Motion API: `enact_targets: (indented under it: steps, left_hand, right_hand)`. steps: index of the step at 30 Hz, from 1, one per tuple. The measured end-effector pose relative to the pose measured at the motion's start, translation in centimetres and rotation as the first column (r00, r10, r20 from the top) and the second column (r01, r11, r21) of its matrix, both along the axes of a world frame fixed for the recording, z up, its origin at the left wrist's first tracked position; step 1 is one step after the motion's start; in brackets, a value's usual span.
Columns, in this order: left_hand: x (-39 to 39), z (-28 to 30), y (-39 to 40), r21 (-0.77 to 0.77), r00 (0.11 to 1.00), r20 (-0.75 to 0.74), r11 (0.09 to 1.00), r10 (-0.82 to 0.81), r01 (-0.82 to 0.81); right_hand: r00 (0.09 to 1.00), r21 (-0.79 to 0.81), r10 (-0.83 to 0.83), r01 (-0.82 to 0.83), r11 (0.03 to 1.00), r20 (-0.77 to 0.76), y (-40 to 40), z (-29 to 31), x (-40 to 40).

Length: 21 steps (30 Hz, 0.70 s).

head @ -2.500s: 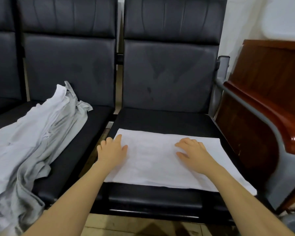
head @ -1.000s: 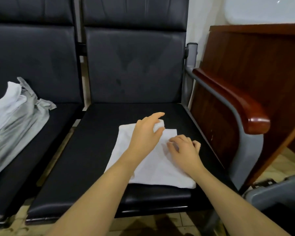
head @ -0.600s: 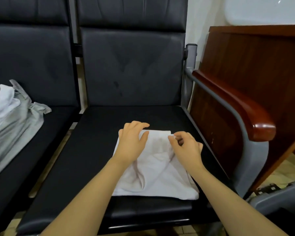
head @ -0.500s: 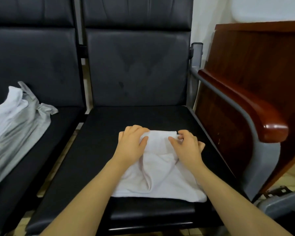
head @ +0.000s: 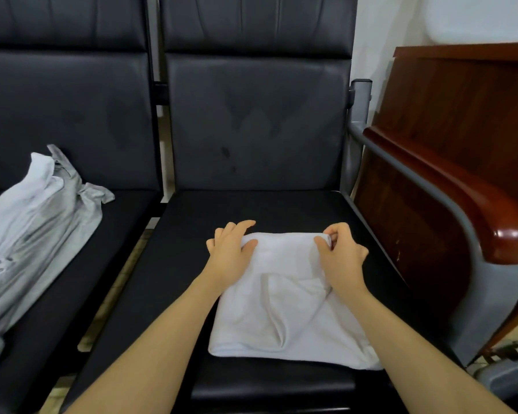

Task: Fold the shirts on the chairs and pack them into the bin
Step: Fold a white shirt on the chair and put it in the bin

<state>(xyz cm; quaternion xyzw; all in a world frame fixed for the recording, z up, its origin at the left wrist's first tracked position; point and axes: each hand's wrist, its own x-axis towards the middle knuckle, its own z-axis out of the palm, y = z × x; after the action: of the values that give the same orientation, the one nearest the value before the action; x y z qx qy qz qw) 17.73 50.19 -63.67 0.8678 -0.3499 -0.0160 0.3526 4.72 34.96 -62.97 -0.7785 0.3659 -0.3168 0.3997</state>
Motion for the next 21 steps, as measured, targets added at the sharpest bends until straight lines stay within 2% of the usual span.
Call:
enact_targets:
  steps: [2, 3, 6, 8, 10, 13, 15, 18, 20, 21]
  left_hand:
    - [-0.2, 0.3, -0.3, -0.090, 1.000, -0.018, 0.996, -0.009, 0.008]
    - [-0.4, 0.4, -0.4, -0.106, 1.000, 0.020, 0.994, 0.000, 0.002]
    - [-1.4, 0.3, -0.8, -0.049, 0.926, 0.376, 0.999, 0.034, -0.016]
    - [-2.1, -0.2, -1.2, 0.014, 0.853, 0.512, 0.994, -0.100, 0.108]
    - [-2.6, -0.5, -1.4, 0.152, 0.859, 0.444, 0.966, -0.257, 0.210]
    - [-2.0, -1.3, -1.3, 0.312, 0.933, 0.221, 0.927, -0.285, 0.209]
    - [-1.8, -1.3, -1.2, 0.334, 0.946, 0.116, 0.908, -0.304, 0.251]
    - [-1.9, -1.1, -1.0, 0.366, 0.939, 0.049, 0.881, -0.340, 0.299]
    - [-1.9, -1.1, -1.0, 0.378, 0.936, 0.049, 0.874, -0.348, 0.305]
    - [-1.9, -1.0, -1.0, 0.378, 0.935, 0.053, 0.873, -0.351, 0.307]
  right_hand:
    - [0.999, -0.018, -0.034, 0.035, 0.999, 0.032, -0.3, 0.0, -0.3]
    - [0.998, -0.027, -0.054, 0.055, 0.998, 0.035, -0.5, -0.1, -0.3]
    - [0.994, -0.105, -0.089, 0.081, 0.991, -0.067, -1.0, -0.7, -0.4]
    - [0.989, -0.134, -0.098, 0.082, 0.987, -0.114, -1.2, -0.9, -0.3]
    - [0.991, -0.117, -0.108, 0.098, 0.988, -0.084, -1.4, -0.8, -0.2]
    - [0.987, -0.135, -0.157, 0.151, 0.979, -0.040, -1.8, -0.9, -0.3]
    - [0.972, -0.201, -0.207, 0.182, 0.963, -0.113, -2.1, -1.1, -0.4]
    - [0.931, -0.312, -0.254, 0.167, 0.935, -0.262, -2.2, -1.3, -0.5]
    - [0.959, -0.362, -0.193, 0.109, 0.926, -0.206, -1.7, -0.8, -0.4]
    - [0.978, -0.386, -0.108, 0.031, 0.922, -0.179, -1.3, -0.5, -0.2]
